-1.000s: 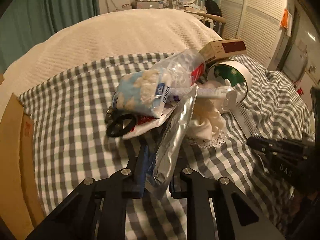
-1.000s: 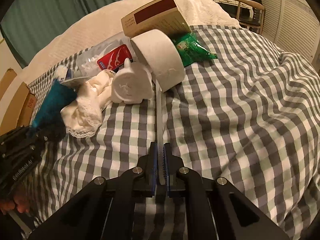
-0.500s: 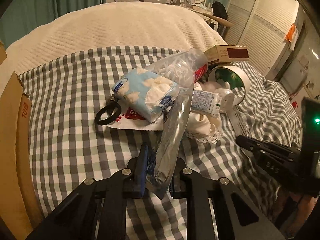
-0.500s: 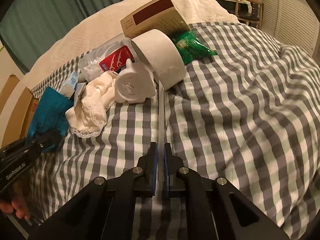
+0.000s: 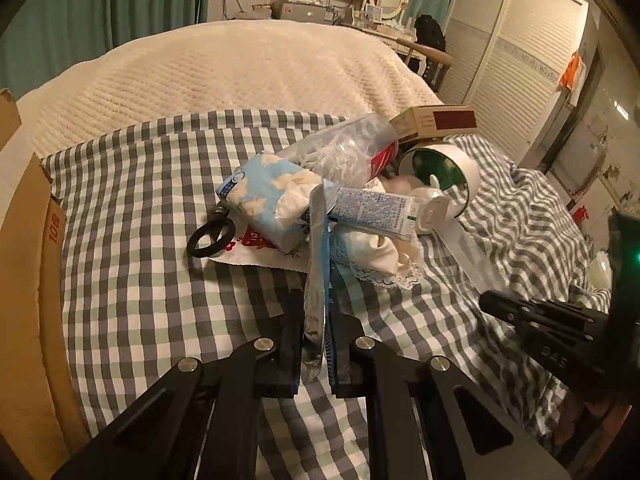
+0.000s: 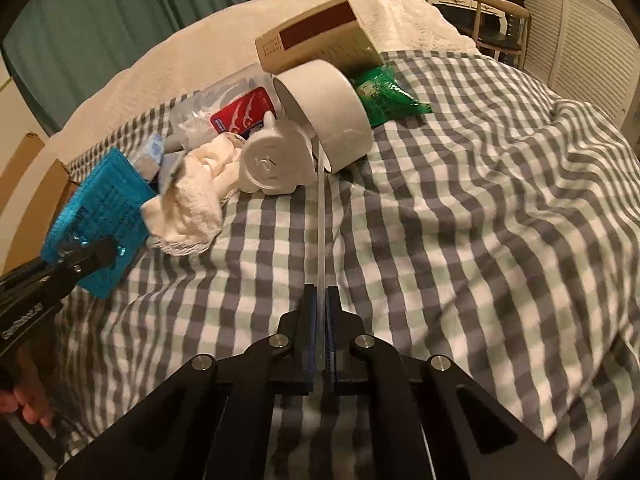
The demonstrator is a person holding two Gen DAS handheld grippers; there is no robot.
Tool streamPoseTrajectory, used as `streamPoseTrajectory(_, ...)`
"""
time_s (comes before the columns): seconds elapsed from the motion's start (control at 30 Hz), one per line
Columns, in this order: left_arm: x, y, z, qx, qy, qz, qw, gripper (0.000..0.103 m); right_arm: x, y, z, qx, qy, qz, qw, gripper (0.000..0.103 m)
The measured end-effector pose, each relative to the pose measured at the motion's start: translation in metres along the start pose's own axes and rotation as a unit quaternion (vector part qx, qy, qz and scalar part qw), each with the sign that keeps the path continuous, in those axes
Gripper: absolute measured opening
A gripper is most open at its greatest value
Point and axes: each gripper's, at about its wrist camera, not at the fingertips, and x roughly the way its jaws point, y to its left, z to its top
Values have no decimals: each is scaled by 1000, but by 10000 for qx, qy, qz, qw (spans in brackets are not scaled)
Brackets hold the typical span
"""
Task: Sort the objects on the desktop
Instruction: 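Carry the clear packet and white comb over the cardboard box with both tools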
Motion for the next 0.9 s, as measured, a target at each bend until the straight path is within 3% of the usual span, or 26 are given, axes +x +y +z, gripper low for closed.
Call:
streamPoseTrajectory(0.33, -49, 1, -11, -231, -202, -15, 9995, 8, -69, 17, -6, -81, -194, -90, 9997, 3)
streamPoseTrajectory(0.53, -76, 7, -21, -502, -107, -120, 9986, 9, -109, 20, -20, -136, -319, -159, 9993, 3)
streamPoseTrajectory(0.9, -135, 13, -18, -424, -421, -163, 9981, 9, -169, 47, -34, -509, -591, -293, 9965, 3)
